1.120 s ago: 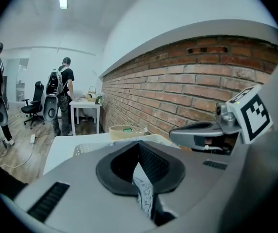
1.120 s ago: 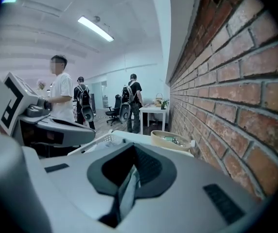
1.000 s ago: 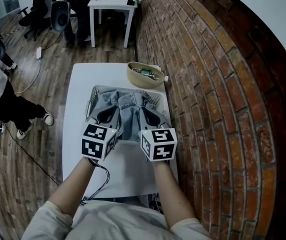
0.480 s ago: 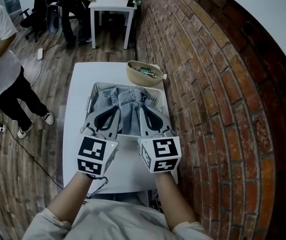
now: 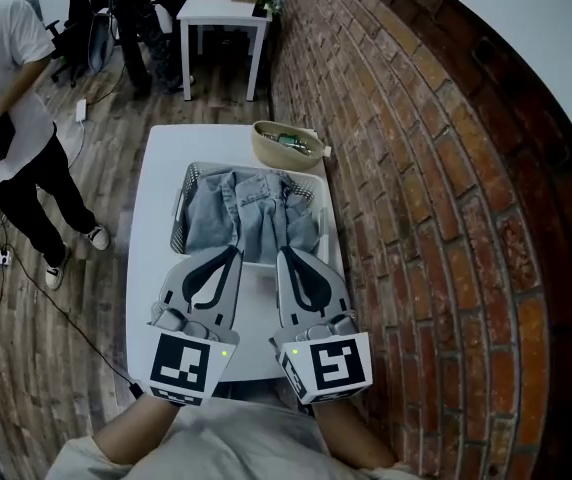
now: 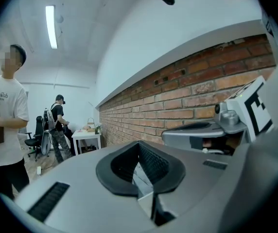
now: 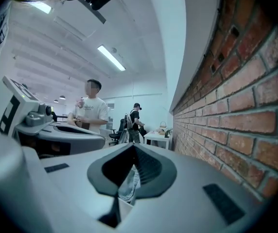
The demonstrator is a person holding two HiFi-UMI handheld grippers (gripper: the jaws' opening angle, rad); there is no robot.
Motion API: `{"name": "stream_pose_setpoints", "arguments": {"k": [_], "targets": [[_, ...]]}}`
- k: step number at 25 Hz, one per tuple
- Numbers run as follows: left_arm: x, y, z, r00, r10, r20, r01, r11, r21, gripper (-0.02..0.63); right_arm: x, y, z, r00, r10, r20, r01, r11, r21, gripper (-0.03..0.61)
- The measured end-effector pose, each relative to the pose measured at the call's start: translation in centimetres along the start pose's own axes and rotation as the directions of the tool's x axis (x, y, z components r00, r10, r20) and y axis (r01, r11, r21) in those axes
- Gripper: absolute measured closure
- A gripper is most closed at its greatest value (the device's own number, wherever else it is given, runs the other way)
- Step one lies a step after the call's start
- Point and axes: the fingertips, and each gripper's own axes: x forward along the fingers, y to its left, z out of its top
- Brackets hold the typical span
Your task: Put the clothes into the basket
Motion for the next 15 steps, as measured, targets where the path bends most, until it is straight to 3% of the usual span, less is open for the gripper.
{"name": "stream_pose_setpoints", "arguments": {"k": [9,15], "targets": [[-3.1,-2.2,0.2,1.0,-0.023,0.006,0.023,1.0,-0.012,0.606,-4.0,2.3,1.4,0.999,-0.018,0.043,0.022,0.997,-0.075,0.572],[-4.3,-3.6,-1.2,0.999,-0.028,-0.025,0.028,0.999,-0.027,0.606,-5.1,4.0,-0.1,1.0,0.012,-0.003,-0.012,0.996,-0.088,0.572]]}}
